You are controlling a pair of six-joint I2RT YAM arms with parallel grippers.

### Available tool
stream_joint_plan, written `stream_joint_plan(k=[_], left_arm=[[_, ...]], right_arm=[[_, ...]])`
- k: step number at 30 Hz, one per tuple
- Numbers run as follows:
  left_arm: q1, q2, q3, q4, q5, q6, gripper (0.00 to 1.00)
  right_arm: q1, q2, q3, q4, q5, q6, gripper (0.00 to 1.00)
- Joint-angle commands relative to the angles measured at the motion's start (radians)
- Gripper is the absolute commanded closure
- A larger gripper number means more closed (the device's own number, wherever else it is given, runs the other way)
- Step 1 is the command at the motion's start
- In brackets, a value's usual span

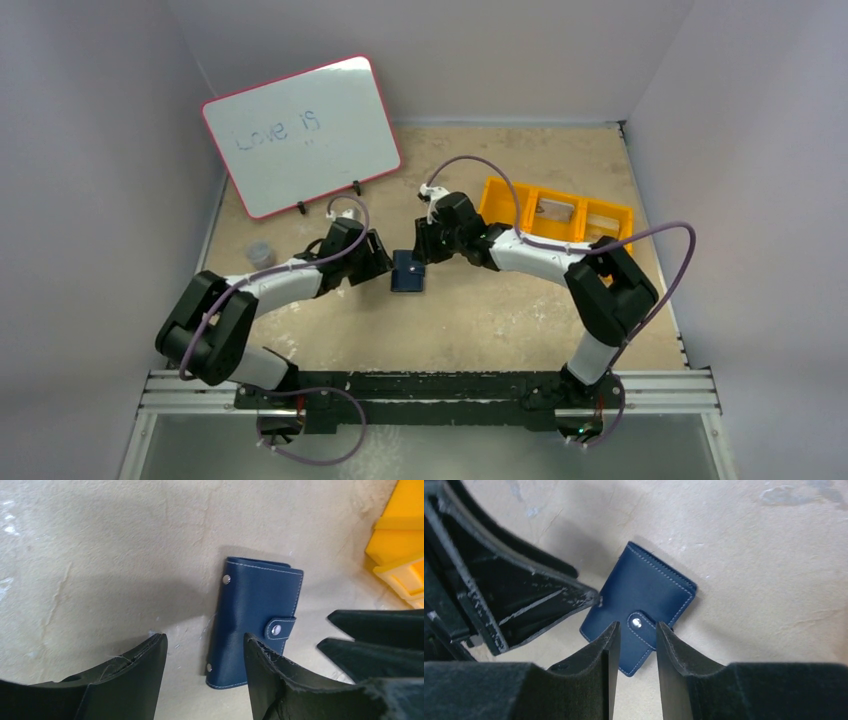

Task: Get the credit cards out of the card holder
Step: Move the card holder to the center of the board.

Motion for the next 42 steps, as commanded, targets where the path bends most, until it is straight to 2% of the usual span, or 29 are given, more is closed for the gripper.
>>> stream_joint_plan(k=[1, 5, 9, 16, 19, 22, 24, 29, 32, 37, 42], left_arm=[[-0.010, 0.037, -0.018, 0.095, 0.027, -0.049, 0.43], [-0.010, 0.085, -0.050, 0.160, 0.078, -0.084, 0.43], [-0.010, 0.096, -0.070, 0.168, 0.058, -0.103, 0.46], [-0.010, 0.090, -0.074, 0.151, 0.020, -0.096, 0.48], [-0.010, 0.094, -0.072, 0.149, 0.028, -0.091, 0.49], [-0.010, 0.094, -0.072, 0.145, 0.037, -0.088, 0.50], [-0.010, 0.094, -0.073, 0.145, 0.049, -0.086, 0.50], [-0.010, 0.085, -0.087, 0.119, 0.056, -0.073, 0.49], [-0.010, 0.058, -0.106, 0.091, 0.019, -0.070, 0.44], [-0.010, 0.045, -0.138, 0.149, 0.017, -0.091, 0.41], [-0.012, 0.086, -0.137, 0.169, 0.058, -0.095, 0.44]], right_arm=[[0.004, 0.005, -0.011, 0.100, -0.099, -0.074, 0.64], [0.008, 0.068, 0.040, 0.016, 0.015, 0.004, 0.61], [0.023, 0.023, 0.008, -0.019, 0.132, 0.050, 0.57], [0.029, 0.036, -0.015, 0.000, 0.067, 0.057, 0.51], [0.029, 0.076, -0.008, -0.019, 0.028, 0.111, 0.50], [0.026, 0.094, -0.024, 0.016, 0.007, 0.194, 0.57], [0.023, 0.101, -0.042, 0.056, 0.001, 0.220, 0.66], [0.007, 0.144, -0.053, 0.091, -0.042, 0.282, 0.74], [-0.029, 0.140, -0.121, 0.143, -0.071, 0.325, 0.79], [-0.118, 0.154, -0.233, 0.302, -0.233, 0.345, 0.79], [-0.123, 0.190, -0.203, 0.304, -0.223, 0.308, 0.78]])
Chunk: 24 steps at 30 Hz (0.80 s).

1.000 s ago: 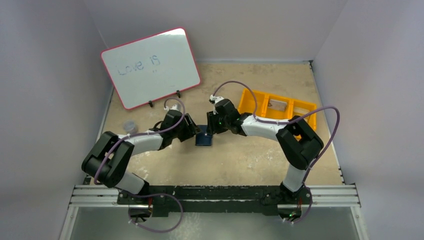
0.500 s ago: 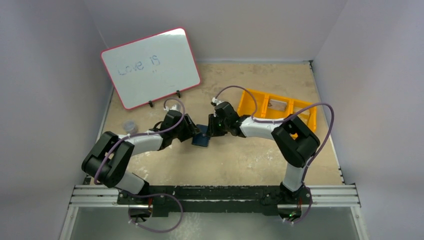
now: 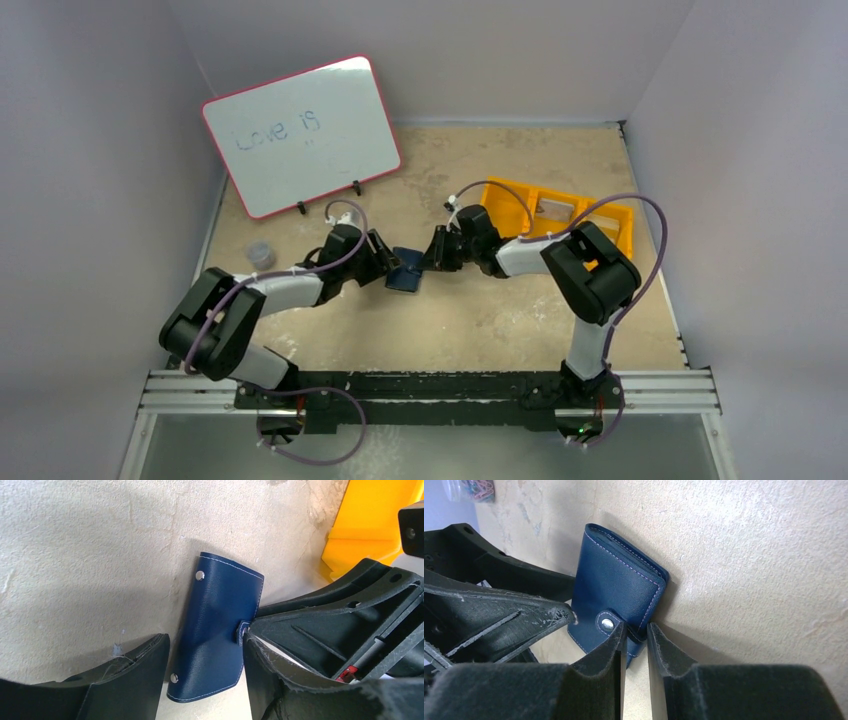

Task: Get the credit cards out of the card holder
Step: Move the card holder to the center of the board.

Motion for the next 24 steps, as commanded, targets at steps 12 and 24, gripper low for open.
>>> stream_joint_plan(k=[12, 24], left_arm=[[-0.006, 0.088, -0.076, 0.066, 0.092, -0.034, 0.96], [-0.005, 0.068, 0.000, -0.099, 0.014, 0.044, 1.00]], right_arm=[[-0.001, 0.019, -0.007, -0.043, 0.027, -0.063, 0.74], [0.049, -0.157, 0.131, -0.297, 0.272, -0.294, 0.61]])
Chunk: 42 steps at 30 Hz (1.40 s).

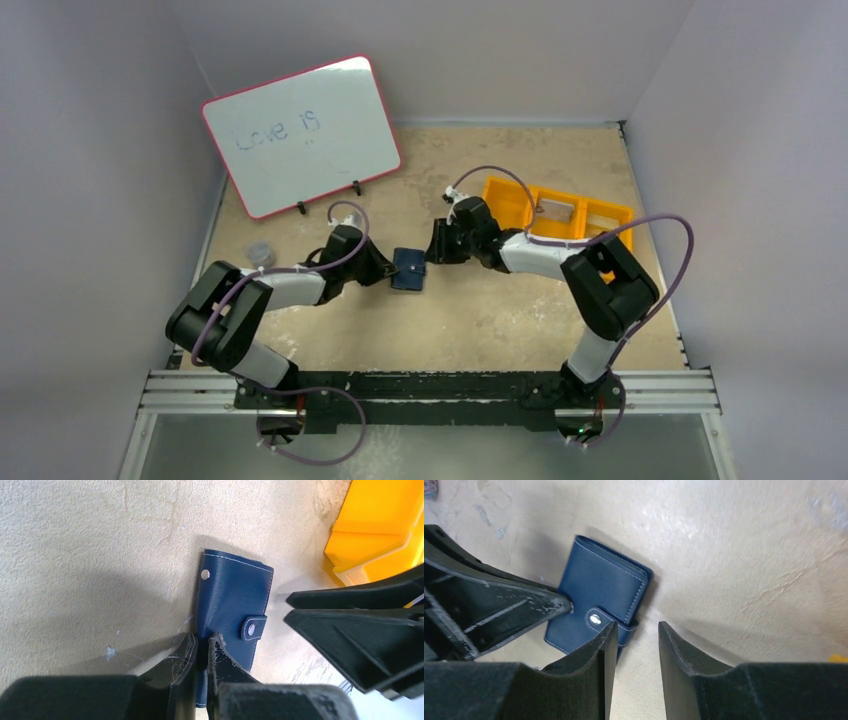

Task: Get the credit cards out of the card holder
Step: Move the card holder to the center of the board, then open the card holder at the center of the board.

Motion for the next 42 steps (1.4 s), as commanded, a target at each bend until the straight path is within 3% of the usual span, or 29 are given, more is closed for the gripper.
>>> stream_joint_plan(k=[1, 10, 22, 42], left_arm=[[-0.010, 0.019, 0.010, -0.152, -0.039, 0.066, 1.00], [-0.011, 0.018, 0.013, -0.146, -0.033, 0.057, 1.00], [-0.011, 0.016, 0.011, -0.145, -0.040, 0.058, 1.00], [-0.011, 0.013, 0.014, -0.149, -0.044, 0.056, 1.00]], right_arm=[[0.043, -0.053, 0.108, -0.110, 0.134, -0.135, 0.61], [0.123, 0.014, 0.183, -0.112, 0.103, -0.183, 0.61], [0.205, 0.140, 0.276, -0.288, 0.307, -0.237, 0.60], [0.291, 0.081, 0.264, -0.446, 0.501, -0.217, 0.58]])
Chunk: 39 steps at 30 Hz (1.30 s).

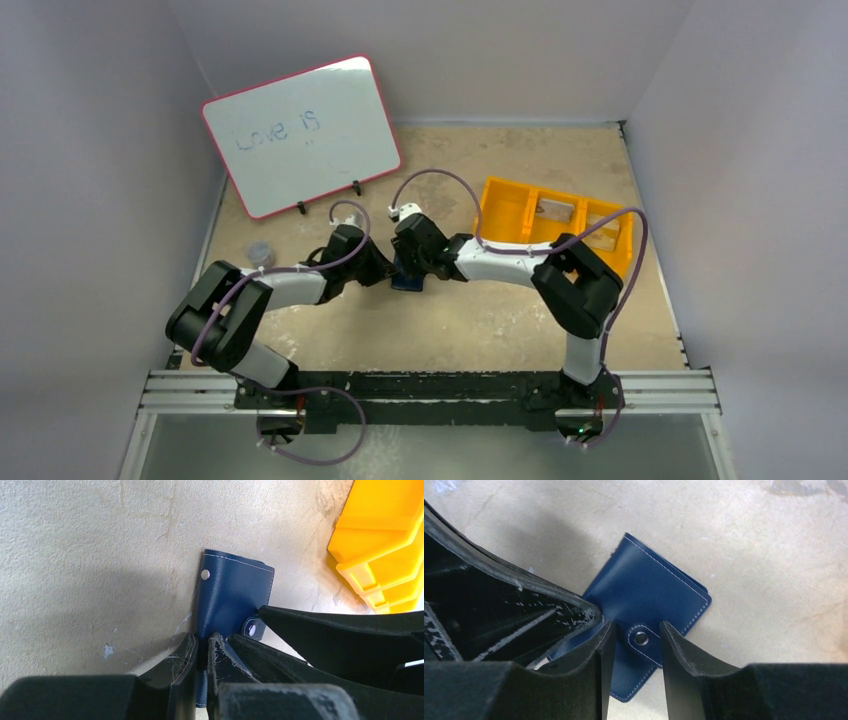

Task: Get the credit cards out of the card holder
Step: Open the card holder at the center of the board.

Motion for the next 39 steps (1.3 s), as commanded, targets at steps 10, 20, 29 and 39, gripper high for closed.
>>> stream_joint_plan(k=[10, 20, 29, 39], left_arm=[[-0.005, 0.008, -0.001, -0.138, -0.028, 0.077, 1.00], [-0.004, 0.016, -0.005, -0.130, -0.027, 0.082, 1.00], [-0.004, 0.008, -0.010, -0.166, -0.044, 0.108, 1.00], [-0.005, 0.010, -0.024, -0.179, -0.058, 0.120, 1.00]], right_arm=[[0.032, 0.100, 0.027, -0.124, 0.092, 0.024, 0.56], [0.031, 0.060, 0.058, -0.129, 0.142, 0.051, 0.85], [-0.025, -0.011, 0.012, -0.076, 0.183, 0.175, 1.00], [-0.094, -0.093, -0.027, -0.058, 0.136, 0.254, 1.00]])
